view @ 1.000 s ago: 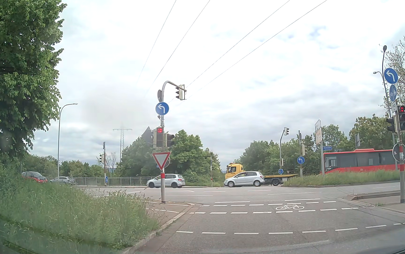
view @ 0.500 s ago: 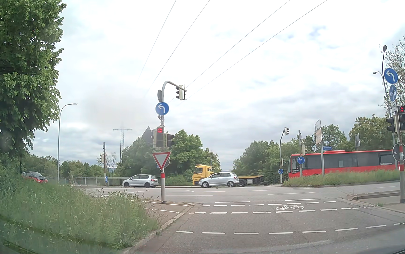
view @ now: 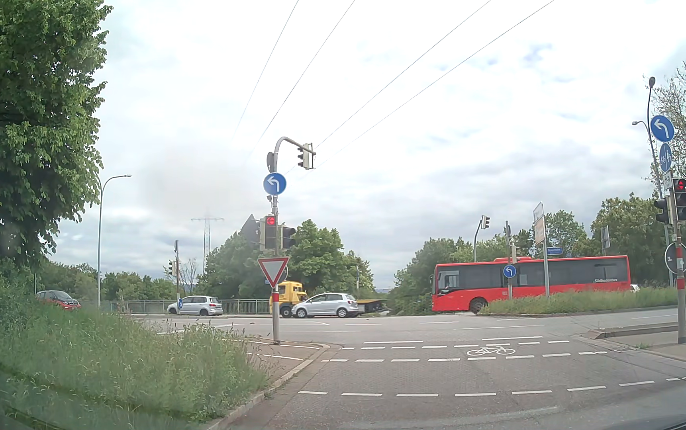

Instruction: Follow the waypoints while adhering to traffic rules and regulations

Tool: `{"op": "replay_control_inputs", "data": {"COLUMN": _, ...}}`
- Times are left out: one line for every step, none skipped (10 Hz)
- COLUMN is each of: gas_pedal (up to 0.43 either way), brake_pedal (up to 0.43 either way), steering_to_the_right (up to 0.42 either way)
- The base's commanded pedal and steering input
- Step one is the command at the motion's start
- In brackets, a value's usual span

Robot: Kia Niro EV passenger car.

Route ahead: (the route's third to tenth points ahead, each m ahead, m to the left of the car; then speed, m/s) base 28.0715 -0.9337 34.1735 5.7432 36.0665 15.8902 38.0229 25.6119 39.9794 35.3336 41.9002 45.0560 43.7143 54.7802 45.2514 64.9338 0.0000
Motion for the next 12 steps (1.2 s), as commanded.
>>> {"op": "replay_control_inputs", "data": {"gas_pedal": 0.000, "brake_pedal": 0.244, "steering_to_the_right": -0.006}}
{"op": "replay_control_inputs", "data": {"gas_pedal": 0.000, "brake_pedal": 0.244, "steering_to_the_right": -0.006}}
{"op": "replay_control_inputs", "data": {"gas_pedal": 0.000, "brake_pedal": 0.244, "steering_to_the_right": -0.006}}
{"op": "replay_control_inputs", "data": {"gas_pedal": 0.000, "brake_pedal": 0.244, "steering_to_the_right": -0.005}}
{"op": "replay_control_inputs", "data": {"gas_pedal": 0.000, "brake_pedal": 0.244, "steering_to_the_right": -0.006}}
{"op": "replay_control_inputs", "data": {"gas_pedal": 0.000, "brake_pedal": 0.244, "steering_to_the_right": -0.005}}
{"op": "replay_control_inputs", "data": {"gas_pedal": 0.000, "brake_pedal": 0.244, "steering_to_the_right": -0.006}}
{"op": "replay_control_inputs", "data": {"gas_pedal": 0.000, "brake_pedal": 0.244, "steering_to_the_right": -0.005}}
{"op": "replay_control_inputs", "data": {"gas_pedal": 0.000, "brake_pedal": 0.244, "steering_to_the_right": -0.005}}
{"op": "replay_control_inputs", "data": {"gas_pedal": 0.000, "brake_pedal": 0.244, "steering_to_the_right": -0.005}}
{"op": "replay_control_inputs", "data": {"gas_pedal": 0.000, "brake_pedal": 0.244, "steering_to_the_right": -0.005}}
{"op": "replay_control_inputs", "data": {"gas_pedal": 0.000, "brake_pedal": 0.244, "steering_to_the_right": -0.005}}
